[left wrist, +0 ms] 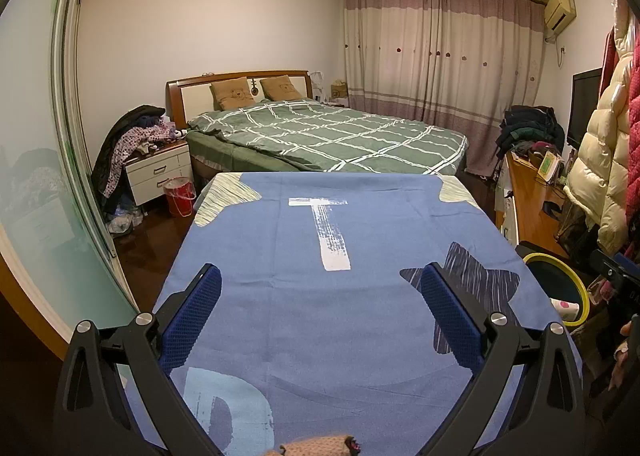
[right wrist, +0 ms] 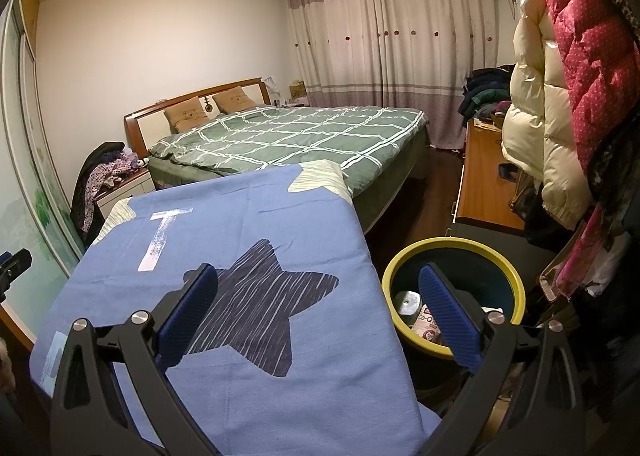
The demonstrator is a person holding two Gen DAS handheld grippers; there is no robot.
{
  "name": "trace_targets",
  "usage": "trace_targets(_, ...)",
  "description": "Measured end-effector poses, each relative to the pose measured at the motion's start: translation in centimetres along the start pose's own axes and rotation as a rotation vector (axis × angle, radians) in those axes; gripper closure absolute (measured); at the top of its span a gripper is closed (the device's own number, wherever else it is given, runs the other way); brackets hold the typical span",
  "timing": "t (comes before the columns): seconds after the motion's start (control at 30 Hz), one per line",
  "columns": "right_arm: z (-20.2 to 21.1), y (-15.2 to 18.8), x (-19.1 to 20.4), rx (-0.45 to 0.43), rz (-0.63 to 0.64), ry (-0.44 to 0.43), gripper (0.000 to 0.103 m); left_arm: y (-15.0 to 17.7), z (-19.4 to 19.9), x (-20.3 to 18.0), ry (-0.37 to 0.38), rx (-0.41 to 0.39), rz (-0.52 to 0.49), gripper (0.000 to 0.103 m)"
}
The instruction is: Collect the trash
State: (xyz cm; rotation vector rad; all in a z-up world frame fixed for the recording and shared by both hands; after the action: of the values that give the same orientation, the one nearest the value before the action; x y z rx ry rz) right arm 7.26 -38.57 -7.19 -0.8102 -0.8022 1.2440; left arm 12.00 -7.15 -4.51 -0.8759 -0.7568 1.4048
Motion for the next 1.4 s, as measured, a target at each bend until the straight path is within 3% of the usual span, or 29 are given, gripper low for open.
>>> trace_targets(1.4,-0.27,0.15,0.40,0.008,-0.004,-0.003,0.007,0.30,-0.79,-0.33,0.030,0.010,-0.022,0.005)
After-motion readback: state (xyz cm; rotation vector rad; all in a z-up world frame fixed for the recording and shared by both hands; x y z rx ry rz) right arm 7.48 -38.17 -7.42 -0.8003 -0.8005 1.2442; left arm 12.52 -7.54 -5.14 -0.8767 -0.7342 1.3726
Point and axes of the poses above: each gripper's, at about its wrist camera, not at the fingertips, and z roughly against the way its jaws point, x to its left, y to its underside, the point moved 7 cm from there along -z, roughly the way its jaws point, and after that the axes turned 2 degrees about z, right-handed, at the moved point
